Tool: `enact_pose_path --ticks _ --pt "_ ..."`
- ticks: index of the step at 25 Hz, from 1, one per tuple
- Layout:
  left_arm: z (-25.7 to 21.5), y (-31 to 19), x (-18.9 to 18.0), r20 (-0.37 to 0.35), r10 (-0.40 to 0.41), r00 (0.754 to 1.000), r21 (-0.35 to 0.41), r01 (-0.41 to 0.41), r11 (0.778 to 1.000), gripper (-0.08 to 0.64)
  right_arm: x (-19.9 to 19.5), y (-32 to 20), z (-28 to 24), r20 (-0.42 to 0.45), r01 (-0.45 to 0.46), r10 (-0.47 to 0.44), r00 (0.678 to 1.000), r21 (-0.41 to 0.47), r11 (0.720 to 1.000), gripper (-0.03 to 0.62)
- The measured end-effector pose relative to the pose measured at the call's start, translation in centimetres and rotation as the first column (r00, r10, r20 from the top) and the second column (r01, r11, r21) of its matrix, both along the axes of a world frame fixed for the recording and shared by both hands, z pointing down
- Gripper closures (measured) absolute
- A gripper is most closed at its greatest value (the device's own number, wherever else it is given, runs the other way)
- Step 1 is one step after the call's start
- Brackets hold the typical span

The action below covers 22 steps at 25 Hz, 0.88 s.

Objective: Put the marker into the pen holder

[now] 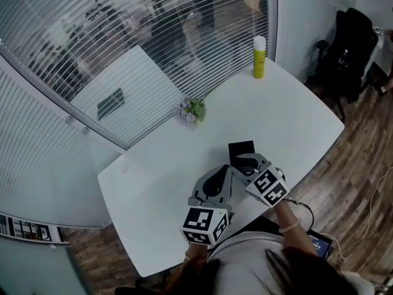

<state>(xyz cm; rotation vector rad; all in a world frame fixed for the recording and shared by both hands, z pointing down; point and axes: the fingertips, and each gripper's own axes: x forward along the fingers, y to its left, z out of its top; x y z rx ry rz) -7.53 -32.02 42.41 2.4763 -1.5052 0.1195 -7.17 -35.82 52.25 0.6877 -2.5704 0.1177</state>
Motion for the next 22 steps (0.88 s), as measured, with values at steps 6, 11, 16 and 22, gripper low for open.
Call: enact_pose_path --ticks 6,11,16,22 --pt "-0.4 0.3 -0.2 -0.002 -0.003 1.000 0.010 0.003 1.000 0.540 0.3 0.6 -0.8 0.017 -0.009 0.009 1.000 0.020 1.000 0.476" --pt "-0.8 0.8 -0.6 -0.006 -0.009 1.000 0.015 0.009 1.000 0.540 0.3 1.2 -2.0 0.049 -0.015 0.013 0.999 0.040 0.999 0.476" --pt "-1.0 1.6 -0.8 -0.010 -0.007 1.000 0.026 0.007 1.000 0.540 0.5 1.9 -2.9 0.085 -0.045 0.040 0.996 0.051 0.998 0.479" --pt "-1.5 3.0 -1.0 -0.012 -0.007 1.000 0.035 0.008 0.999 0.540 1.3 3.0 -4.8 0.141 -0.097 0.086 0.986 0.072 0.993 0.488"
